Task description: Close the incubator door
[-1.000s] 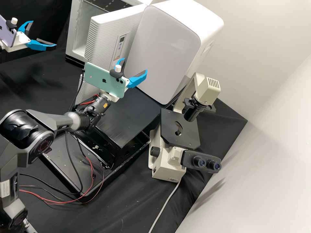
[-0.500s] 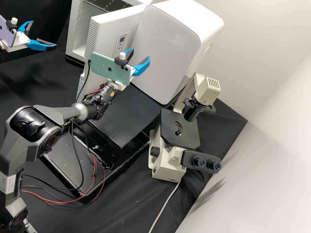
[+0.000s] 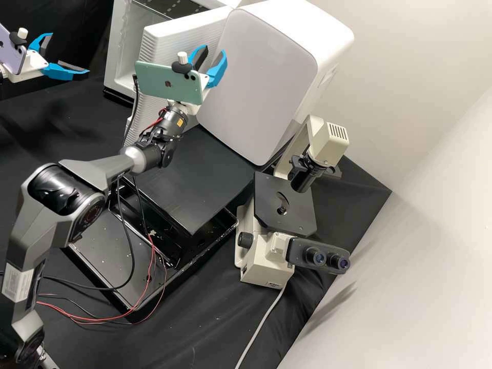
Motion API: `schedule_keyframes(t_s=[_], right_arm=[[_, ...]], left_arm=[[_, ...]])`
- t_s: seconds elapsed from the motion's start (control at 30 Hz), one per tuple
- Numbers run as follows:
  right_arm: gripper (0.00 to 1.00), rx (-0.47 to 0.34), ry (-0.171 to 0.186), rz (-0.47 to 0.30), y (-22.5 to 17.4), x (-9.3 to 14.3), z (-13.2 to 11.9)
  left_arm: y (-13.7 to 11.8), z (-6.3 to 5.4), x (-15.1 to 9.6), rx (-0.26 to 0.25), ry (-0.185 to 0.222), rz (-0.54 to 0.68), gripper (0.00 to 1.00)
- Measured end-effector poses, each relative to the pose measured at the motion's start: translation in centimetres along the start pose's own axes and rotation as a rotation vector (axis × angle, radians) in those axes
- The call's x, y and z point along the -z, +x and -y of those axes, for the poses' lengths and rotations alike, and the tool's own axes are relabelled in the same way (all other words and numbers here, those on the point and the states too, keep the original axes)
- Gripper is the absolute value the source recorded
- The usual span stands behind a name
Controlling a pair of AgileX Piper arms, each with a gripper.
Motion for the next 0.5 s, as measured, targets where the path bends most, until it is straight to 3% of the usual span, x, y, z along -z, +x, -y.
schedule_keyframes(t_s=[0.13,0.3,0.5], right_arm=[[0.0,0.022,0.004,-0.036,0.7,1.0,0.3],[0.0,0.054,0.066,-0.049,1.3,1.9,1.0],[0.0,0.107,0.103,-0.11,2.2,4.7,1.8]], left_arm=[[0.0,0.0,0.0,0.0,0.0,0.0,1.0],[0.0,0.0,0.0,0.0,0.0,0.0,1.0],[0.0,0.0,0.0,0.0,0.0,0.0,1.0]])
